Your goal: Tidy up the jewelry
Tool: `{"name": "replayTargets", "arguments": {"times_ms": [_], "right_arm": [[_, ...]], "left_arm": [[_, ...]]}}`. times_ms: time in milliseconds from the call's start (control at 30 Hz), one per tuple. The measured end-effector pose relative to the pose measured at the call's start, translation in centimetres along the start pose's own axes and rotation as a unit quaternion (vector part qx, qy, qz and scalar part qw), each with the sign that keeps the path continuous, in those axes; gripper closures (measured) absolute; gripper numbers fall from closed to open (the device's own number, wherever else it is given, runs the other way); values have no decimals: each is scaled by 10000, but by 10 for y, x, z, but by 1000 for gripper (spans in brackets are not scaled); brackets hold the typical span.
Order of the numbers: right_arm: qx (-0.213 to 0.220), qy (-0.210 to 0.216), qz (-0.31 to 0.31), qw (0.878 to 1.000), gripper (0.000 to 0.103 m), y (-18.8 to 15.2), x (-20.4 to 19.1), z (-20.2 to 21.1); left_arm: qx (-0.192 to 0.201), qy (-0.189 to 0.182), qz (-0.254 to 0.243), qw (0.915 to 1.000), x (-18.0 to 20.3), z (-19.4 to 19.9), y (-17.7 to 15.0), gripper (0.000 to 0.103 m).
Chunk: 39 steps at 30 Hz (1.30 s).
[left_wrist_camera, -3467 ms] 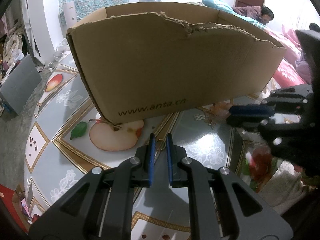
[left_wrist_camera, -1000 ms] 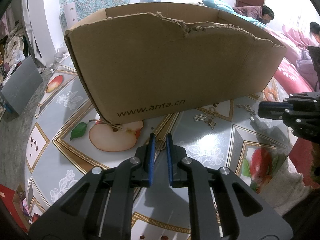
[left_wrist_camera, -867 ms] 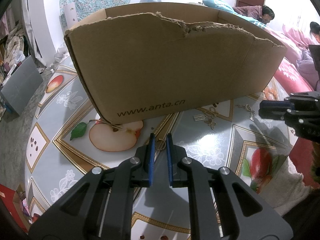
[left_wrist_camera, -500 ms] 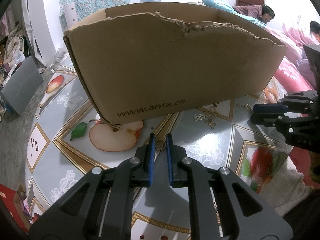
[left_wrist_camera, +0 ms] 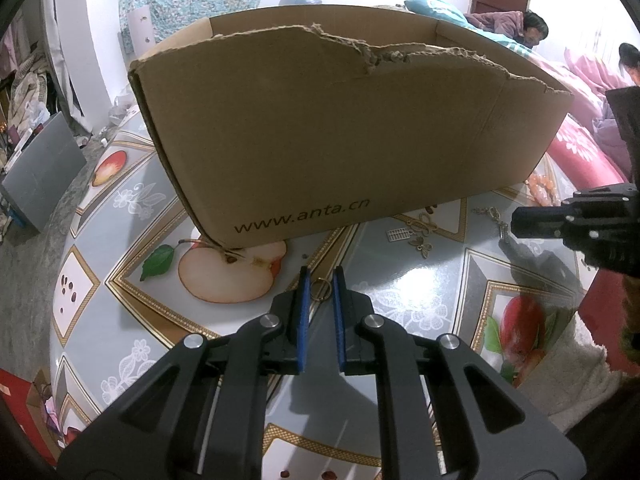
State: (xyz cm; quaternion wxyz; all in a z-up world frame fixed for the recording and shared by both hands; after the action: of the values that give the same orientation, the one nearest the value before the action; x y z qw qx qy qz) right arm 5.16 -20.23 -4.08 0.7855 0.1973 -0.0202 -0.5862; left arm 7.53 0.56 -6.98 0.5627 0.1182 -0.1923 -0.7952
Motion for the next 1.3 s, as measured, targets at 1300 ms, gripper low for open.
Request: {"name": "replayTargets", "arguments": {"times_ms": [1300], "right_arm": [[-121, -429, -494, 9978, 82, 9, -10, -17]], "left_arm": [[18, -21, 18, 10000, 1, 0, 1, 93]]}}
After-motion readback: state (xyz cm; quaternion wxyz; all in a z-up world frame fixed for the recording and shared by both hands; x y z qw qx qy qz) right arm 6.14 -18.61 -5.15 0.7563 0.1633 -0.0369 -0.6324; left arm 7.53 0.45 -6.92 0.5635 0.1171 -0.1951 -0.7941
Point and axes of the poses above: each gripper's, at about its wrist camera, not at the fingertips, and z roughly against the way its jaws point, x to its right, y to its top, the point moved 4 cm from there along -z, roughly the way its jaws point, and after that the axes turned 13 degrees about -x, right-handed, at the moved point
